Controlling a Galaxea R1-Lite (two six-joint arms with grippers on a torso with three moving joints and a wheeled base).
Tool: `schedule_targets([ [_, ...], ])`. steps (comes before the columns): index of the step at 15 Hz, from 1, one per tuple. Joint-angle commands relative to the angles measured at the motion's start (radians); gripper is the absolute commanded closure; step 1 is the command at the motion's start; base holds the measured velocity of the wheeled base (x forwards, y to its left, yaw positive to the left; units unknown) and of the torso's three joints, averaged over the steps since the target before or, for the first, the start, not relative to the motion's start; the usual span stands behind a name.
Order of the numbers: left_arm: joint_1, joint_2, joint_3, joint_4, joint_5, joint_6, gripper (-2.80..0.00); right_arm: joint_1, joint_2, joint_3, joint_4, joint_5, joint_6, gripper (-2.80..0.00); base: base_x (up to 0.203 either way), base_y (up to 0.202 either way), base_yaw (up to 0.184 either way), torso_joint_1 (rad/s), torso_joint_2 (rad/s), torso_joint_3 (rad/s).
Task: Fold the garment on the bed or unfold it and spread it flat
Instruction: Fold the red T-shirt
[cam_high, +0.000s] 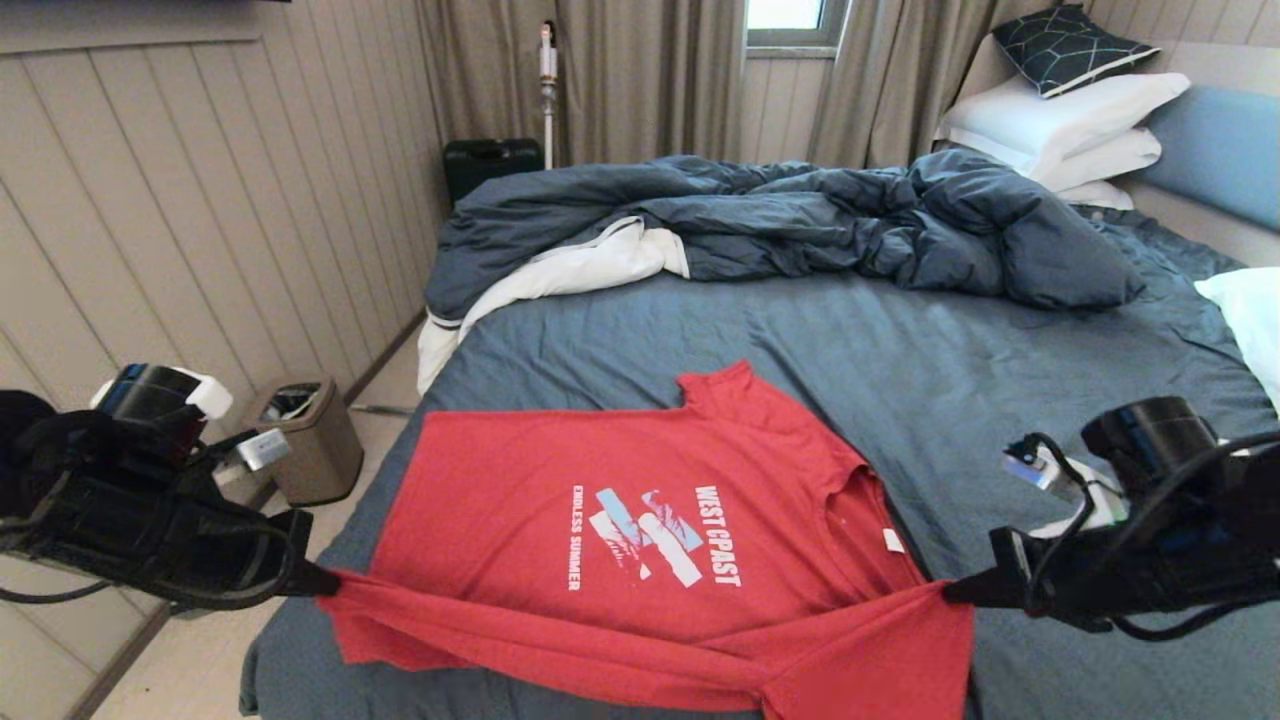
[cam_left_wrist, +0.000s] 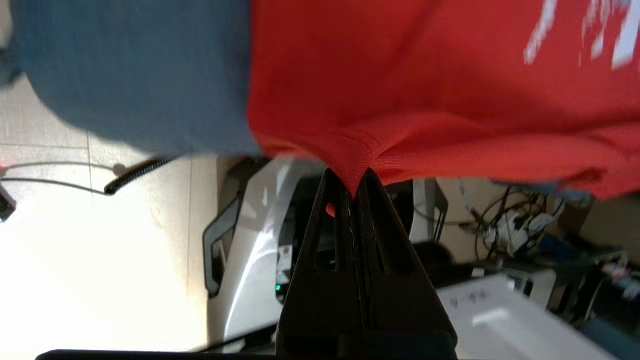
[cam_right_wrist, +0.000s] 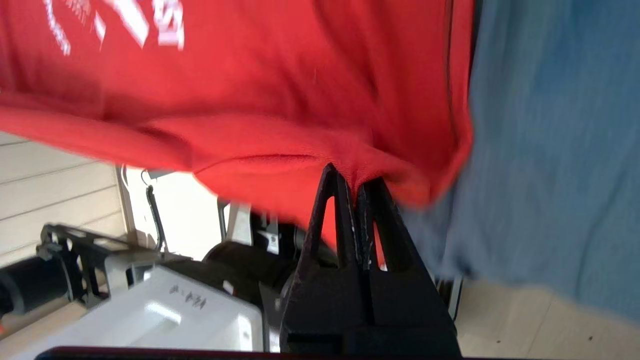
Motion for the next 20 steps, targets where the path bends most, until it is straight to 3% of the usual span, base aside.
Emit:
schedule_targets([
  [1,0.006,0.096,-0.052,0.003,-0.004,-0.003,0.0,0.006,0.096,-0.058,0.003,0.002,0.001,0.0,0.0,0.0,0.0,0.0,0.0,0.0],
  [12,0.041,0.3,-0.24,0.008,-0.016,-0.008,0.0,0.052,0.262,-0.265,0.017,0.0,0.011,0.0,0.0,0.0,0.0,0.0,0.0,0.0],
  [20,0.071,0.362,-0.295,0.008,-0.018,-0.009,0.0,0.052,0.349,-0.474,0.137,-0.006,0.013,0.0,0.0,0.0,0.0,0.0,0.0,0.0],
])
